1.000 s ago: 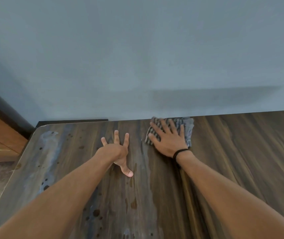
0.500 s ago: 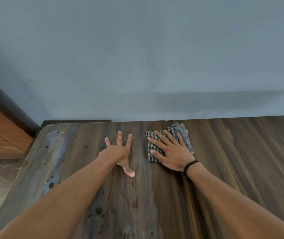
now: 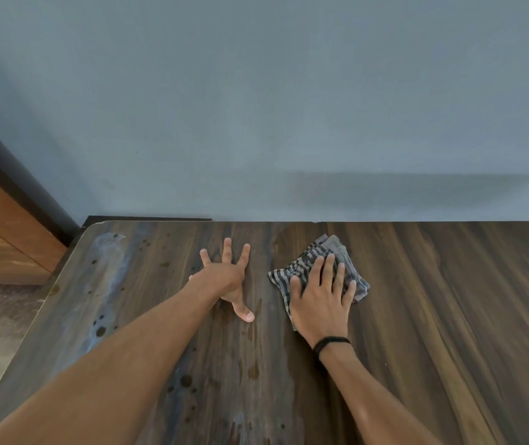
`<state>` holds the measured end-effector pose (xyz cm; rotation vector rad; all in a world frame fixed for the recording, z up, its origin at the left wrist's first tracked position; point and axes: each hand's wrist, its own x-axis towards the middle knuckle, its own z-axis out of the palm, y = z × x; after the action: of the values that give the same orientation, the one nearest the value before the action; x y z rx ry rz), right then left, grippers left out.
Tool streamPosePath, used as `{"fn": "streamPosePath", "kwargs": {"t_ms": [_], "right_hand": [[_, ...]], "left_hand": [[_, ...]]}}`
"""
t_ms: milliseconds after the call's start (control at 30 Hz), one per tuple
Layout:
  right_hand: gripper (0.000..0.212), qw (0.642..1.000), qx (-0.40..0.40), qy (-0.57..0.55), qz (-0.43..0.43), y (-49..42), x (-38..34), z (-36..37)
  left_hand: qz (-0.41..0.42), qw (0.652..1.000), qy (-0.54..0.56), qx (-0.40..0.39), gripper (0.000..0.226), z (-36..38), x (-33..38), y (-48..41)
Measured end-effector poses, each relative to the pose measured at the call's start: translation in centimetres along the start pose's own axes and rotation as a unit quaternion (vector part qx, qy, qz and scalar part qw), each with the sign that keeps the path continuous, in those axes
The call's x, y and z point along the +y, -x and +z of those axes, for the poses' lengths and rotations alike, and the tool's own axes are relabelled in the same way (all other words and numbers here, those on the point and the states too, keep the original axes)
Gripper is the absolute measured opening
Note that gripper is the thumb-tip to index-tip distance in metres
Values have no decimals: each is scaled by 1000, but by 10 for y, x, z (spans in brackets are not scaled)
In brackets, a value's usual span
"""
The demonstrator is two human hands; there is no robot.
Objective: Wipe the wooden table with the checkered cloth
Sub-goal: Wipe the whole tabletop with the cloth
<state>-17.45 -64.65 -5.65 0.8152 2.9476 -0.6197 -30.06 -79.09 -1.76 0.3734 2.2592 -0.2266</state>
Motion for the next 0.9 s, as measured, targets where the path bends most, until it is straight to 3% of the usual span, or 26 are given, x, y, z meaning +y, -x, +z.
{"fn": "streamPosePath", "kwargs": {"t_ms": [167, 333, 400, 500, 633, 700, 833, 900], "right_hand": [[76, 997, -75, -24, -11, -52, -6, -7], [71, 959, -178, 46, -215, -81, 17, -30], [66, 947, -214, 31, -240, -88, 31, -44], [46, 977, -120, -59, -168, -91, 11, -41], [72, 997, -50, 15, -51, -79, -39, 6], [74, 996, -33, 32, -74, -75, -38, 15], [69, 965, -59, 90, -240, -72, 7, 10], [66, 966, -63, 102, -228, -86, 18, 1]], "left_hand": [[4, 1000, 6, 1, 156, 1, -2, 1], [13, 1000, 11, 2, 155, 2, -1, 3], [13, 1000, 16, 6, 154, 4, -1, 4], [6, 1000, 20, 8, 155, 3, -1, 3], [2, 1000, 13, 7, 156, 3, 0, -3], [-3, 1000, 7, 6, 157, 4, -1, -4], [5, 1000, 25, 3, 157, 6, 0, -7], [1, 999, 38, 4, 156, 6, 0, -6]]}}
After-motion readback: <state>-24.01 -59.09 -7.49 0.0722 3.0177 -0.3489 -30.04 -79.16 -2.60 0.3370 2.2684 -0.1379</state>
